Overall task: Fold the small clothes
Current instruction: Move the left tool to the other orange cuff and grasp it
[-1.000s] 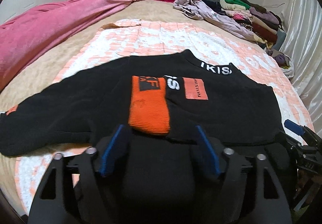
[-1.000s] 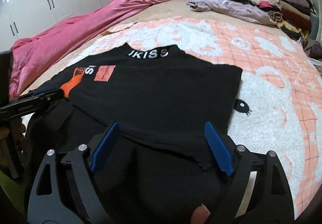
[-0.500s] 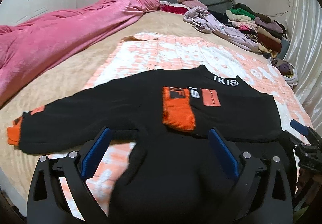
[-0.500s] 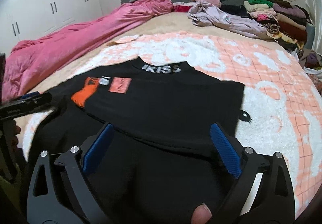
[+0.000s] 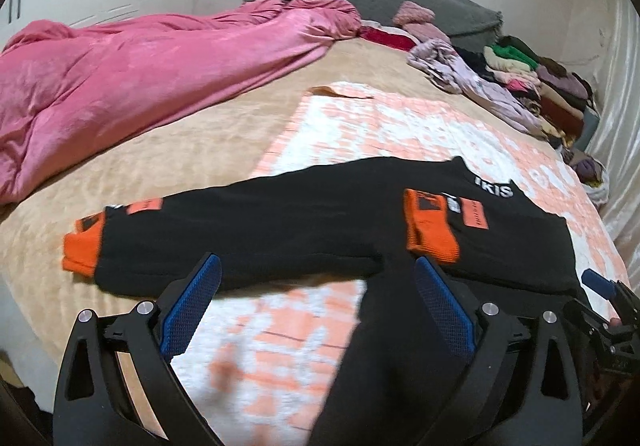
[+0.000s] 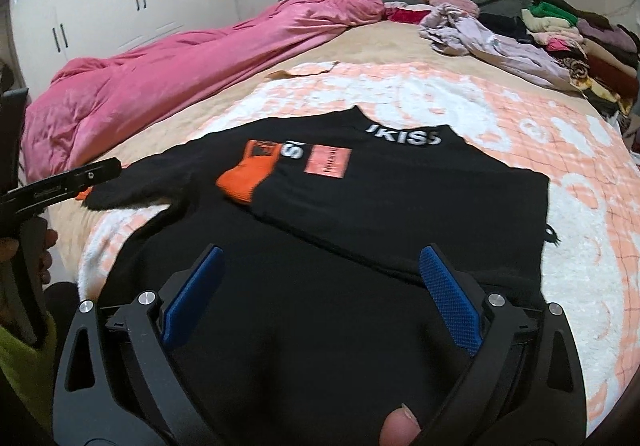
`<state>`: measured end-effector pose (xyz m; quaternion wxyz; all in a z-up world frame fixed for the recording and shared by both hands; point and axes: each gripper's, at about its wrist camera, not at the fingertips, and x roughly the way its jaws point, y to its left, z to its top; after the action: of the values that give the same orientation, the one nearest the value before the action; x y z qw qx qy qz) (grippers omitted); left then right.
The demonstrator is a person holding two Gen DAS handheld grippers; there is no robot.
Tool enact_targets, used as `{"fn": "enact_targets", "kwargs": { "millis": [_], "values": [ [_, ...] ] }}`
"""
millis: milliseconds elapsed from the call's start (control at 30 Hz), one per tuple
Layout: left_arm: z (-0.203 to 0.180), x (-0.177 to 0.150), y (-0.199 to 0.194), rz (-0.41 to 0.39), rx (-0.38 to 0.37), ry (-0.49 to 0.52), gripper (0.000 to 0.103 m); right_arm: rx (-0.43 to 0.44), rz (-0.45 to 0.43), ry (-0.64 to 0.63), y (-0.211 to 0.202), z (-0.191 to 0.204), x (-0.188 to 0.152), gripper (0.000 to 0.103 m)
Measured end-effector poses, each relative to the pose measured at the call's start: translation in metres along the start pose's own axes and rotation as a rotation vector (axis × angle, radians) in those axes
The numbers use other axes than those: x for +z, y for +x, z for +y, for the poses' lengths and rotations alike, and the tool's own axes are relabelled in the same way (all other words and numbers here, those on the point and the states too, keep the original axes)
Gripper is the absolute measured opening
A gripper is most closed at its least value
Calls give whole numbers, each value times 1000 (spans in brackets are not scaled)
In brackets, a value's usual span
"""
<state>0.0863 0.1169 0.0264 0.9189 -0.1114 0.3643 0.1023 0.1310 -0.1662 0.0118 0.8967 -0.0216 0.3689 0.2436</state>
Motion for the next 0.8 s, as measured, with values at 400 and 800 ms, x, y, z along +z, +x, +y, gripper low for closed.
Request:
{"fn": "enact_targets", "kwargs": {
  "millis": [400,800],
  "values": [
    [77,0,-6,-15,52,-151,97,80,20,-71,16,74,23,92],
    [162,-14,4,16,122,-357,97,106,42,-177,38,134,32,92]
  ]
}}
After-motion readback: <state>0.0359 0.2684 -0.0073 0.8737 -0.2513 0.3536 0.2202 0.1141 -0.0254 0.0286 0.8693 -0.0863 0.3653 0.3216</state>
